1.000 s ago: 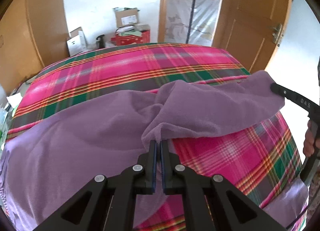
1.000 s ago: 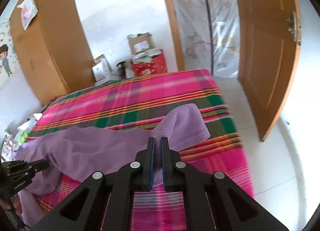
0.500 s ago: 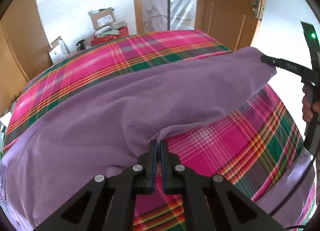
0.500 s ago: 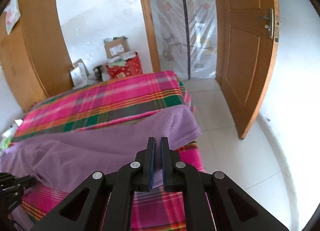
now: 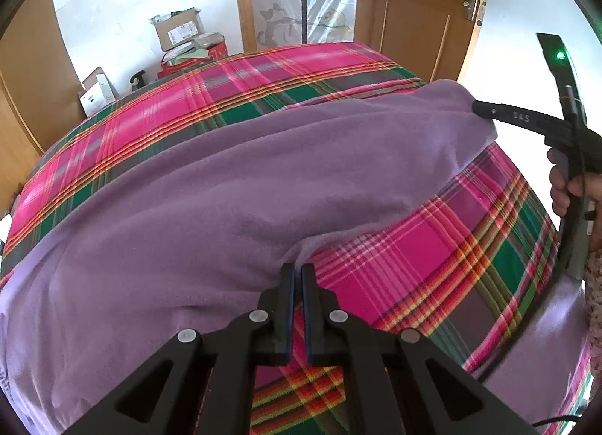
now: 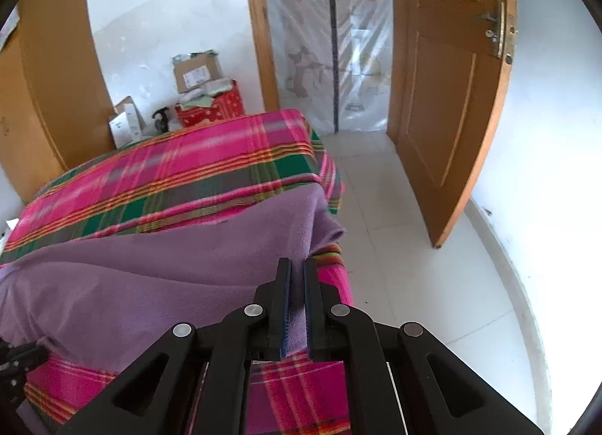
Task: Fold clothes
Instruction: 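Lay the fold flat with the left gripper while the right gripper opens and withdraws, then move both open grippers over the purple garment toward its elastic waistband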
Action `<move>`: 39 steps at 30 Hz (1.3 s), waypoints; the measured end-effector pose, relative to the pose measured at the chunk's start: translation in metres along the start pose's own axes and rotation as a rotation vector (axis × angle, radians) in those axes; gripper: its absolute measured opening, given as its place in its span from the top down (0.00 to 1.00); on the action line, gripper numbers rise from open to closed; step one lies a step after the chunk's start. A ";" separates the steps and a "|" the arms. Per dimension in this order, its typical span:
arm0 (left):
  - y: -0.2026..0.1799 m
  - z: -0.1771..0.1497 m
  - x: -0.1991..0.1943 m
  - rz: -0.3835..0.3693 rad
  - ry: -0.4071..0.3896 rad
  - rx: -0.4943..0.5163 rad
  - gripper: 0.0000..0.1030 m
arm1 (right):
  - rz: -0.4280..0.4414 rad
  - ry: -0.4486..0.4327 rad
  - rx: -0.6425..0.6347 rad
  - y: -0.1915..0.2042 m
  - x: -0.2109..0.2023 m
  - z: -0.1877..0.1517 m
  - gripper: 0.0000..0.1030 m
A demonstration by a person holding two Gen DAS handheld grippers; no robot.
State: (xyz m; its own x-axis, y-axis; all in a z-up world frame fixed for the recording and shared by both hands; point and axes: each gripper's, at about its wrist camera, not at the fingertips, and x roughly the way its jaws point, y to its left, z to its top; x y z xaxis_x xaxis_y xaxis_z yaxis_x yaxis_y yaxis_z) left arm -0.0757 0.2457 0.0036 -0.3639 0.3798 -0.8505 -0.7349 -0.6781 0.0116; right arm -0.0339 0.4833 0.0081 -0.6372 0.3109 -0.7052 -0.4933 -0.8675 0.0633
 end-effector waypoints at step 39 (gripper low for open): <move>0.114 -0.061 -0.111 0.035 -0.088 -0.263 0.67 | 0.249 0.109 -0.395 0.178 -0.050 -0.061 0.71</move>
State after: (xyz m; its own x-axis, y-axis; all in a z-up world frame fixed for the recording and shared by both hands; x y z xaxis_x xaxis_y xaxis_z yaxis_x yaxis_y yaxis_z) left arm -0.0841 0.0883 0.0671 -0.4437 0.3987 -0.8026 -0.5514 -0.8274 -0.1062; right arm -0.0533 0.2898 0.0112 -0.6315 0.0513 -0.7737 -0.0579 -0.9981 -0.0189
